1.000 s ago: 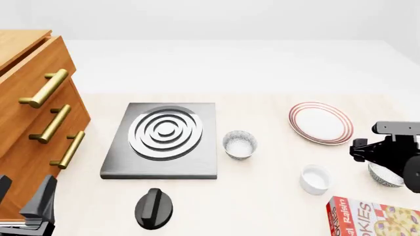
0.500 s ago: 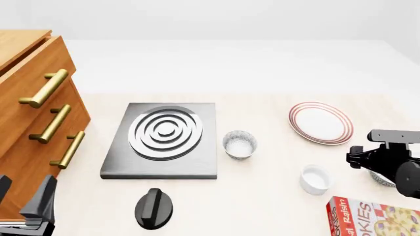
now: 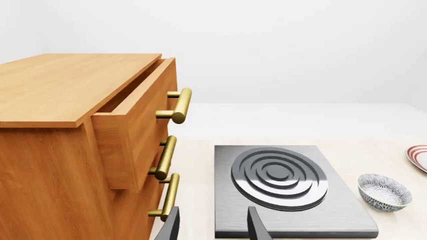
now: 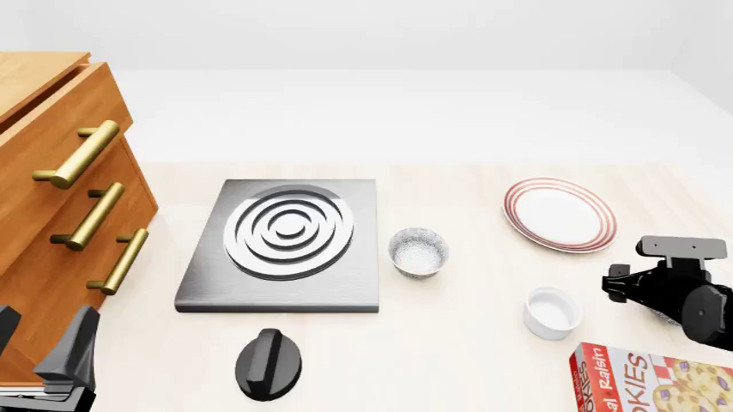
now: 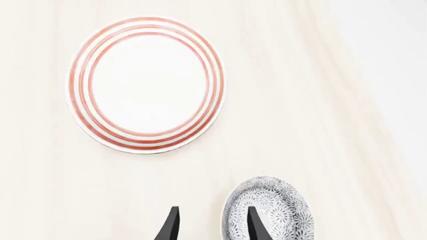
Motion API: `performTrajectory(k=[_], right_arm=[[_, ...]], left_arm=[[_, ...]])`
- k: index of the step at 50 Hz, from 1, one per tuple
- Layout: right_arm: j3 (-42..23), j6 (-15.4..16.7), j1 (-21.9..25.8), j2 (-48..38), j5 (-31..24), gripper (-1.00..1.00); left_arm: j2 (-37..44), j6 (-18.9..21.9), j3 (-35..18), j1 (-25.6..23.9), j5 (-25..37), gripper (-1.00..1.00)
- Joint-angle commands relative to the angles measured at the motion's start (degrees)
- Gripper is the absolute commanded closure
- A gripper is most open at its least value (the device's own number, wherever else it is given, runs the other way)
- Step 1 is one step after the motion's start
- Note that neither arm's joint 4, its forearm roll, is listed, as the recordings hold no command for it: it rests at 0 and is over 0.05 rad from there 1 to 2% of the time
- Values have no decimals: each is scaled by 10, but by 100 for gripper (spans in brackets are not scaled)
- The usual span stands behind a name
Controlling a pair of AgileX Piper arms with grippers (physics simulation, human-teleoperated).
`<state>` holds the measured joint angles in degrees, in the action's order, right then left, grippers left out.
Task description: Pick the akita bowl next to the plate and place it on the plate.
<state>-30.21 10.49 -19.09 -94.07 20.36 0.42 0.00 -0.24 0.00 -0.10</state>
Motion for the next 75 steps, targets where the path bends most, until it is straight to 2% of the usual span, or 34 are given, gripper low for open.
performTrajectory(k=[1, 5, 16, 18, 21, 24, 25, 27, 28, 36, 49, 50, 52, 55, 57, 59, 61, 62, 65, 67, 68, 73, 74, 75], right_arm=[[-4, 3, -4, -7, -3, -100], [0, 5, -5, -23, 15, -100], [-13, 12, -6, -23, -7, -100], [-6, 13, -8, -45, 21, -100], [-14, 12, -10, -30, -3, -100], [-6, 13, -10, -56, 27, -100], [-13, 13, -10, -40, 5, -100], [-14, 13, -11, -35, -1, -100], [-9, 13, -11, -56, 25, -100], [-6, 14, -12, -82, 43, -100], [-7, 19, -17, -89, 43, -100], [-11, 21, -17, -74, 23, -100], [-8, 21, -18, -84, 36, -100], [-11, 21, -18, -72, 19, -100], [-8, 21, -20, -73, 21, -100], [-1, 20, -21, -94, 49, -100], [-2, 21, -23, -81, 34, -100], [1, 20, -24, -98, 53, -100], [5, 22, -22, -102, 61, -100], [1, 22, -24, -81, 39, -100], [3, 33, -31, -71, 40, 100], [4, 28, -24, -65, 36, 100], [0, 27, -22, -51, 20, 100], [4, 26, -20, -60, 33, 100]], left_arm=[[0, 0, 0, 0, 0, -100], [0, 0, 0, 0, 0, -100], [0, 0, 0, 0, 0, -100], [0, 0, 0, 0, 0, -100], [0, 0, 0, 0, 0, -100], [0, 0, 0, 0, 0, -100], [0, 0, 0, 0, 0, -100], [0, 0, 0, 0, 0, -100], [0, 0, 0, 0, 0, -100], [0, 0, 0, 0, 0, -100], [0, 0, 0, 0, 0, -100], [0, 0, 0, 0, 0, -100], [0, 0, 0, 0, 0, -100], [0, 0, 0, 0, 0, -100], [0, 0, 0, 0, 0, -100], [0, 0, 0, 0, 0, -100], [0, 0, 0, 0, 0, -100], [0, 0, 0, 0, 0, -100], [0, 0, 0, 0, 0, -100], [0, 0, 0, 0, 0, -100], [0, 0, 0, 0, 0, -100], [0, 0, 0, 0, 0, -100], [0, 0, 0, 0, 0, -100], [0, 0, 0, 0, 0, -100]])
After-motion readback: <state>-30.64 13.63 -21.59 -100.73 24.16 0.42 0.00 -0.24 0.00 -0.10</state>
